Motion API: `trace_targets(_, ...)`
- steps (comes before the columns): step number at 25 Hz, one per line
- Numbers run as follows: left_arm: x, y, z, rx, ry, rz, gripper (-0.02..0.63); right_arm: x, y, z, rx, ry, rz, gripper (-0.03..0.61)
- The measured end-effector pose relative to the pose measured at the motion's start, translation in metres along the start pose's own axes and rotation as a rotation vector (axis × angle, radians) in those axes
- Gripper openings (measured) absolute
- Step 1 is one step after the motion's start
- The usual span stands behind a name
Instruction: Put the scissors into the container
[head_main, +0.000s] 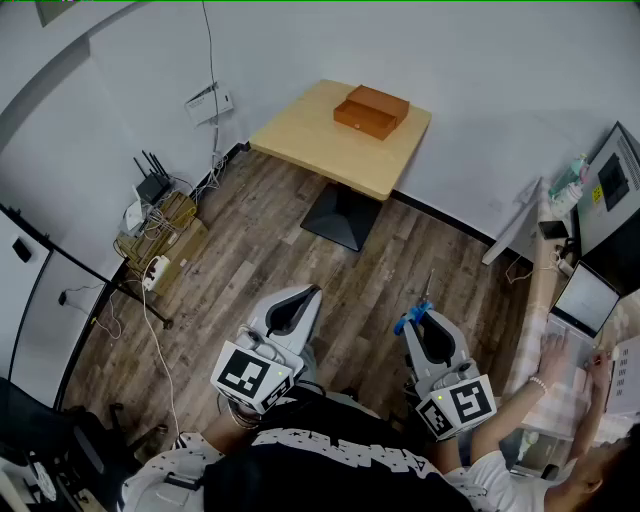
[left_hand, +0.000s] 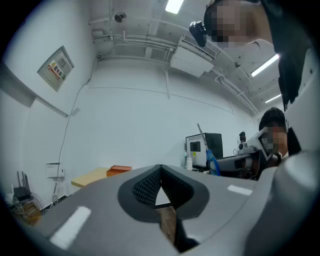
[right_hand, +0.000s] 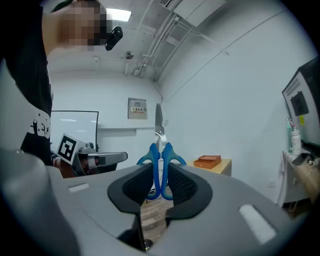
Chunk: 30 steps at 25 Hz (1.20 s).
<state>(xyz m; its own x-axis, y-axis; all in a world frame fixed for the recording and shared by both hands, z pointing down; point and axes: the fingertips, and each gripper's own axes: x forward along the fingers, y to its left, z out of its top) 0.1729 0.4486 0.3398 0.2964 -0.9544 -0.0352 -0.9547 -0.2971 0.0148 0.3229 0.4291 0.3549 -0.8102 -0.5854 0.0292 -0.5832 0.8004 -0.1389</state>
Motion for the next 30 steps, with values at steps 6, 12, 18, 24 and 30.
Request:
trace_targets(6, 0.0, 0.003, 0.0, -0.006, 0.004, 0.004, 0.002, 0.003, -0.001, 0.002, 0.005, -0.004, 0.004, 0.106)
trace_targets(12, 0.009, 0.015, 0.001, -0.011, 0.0, -0.007, 0.002, 0.012, -0.004, 0.003, 0.019, -0.001, -0.015, 0.106)
trace_targets(18, 0.034, 0.023, -0.004, -0.026, 0.006, -0.047, 0.002, 0.025, -0.015, 0.0, 0.016, 0.018, -0.039, 0.106)
trace_targets(24, 0.052, 0.046, -0.002, -0.034, 0.004, -0.043, 0.002, 0.053, -0.028, 0.006, 0.008, 0.025, -0.044, 0.106)
trace_targets(30, 0.072, 0.076, -0.005, -0.049, 0.008, -0.023, 0.002, 0.092, -0.033, 0.01, -0.013, 0.036, -0.008, 0.106)
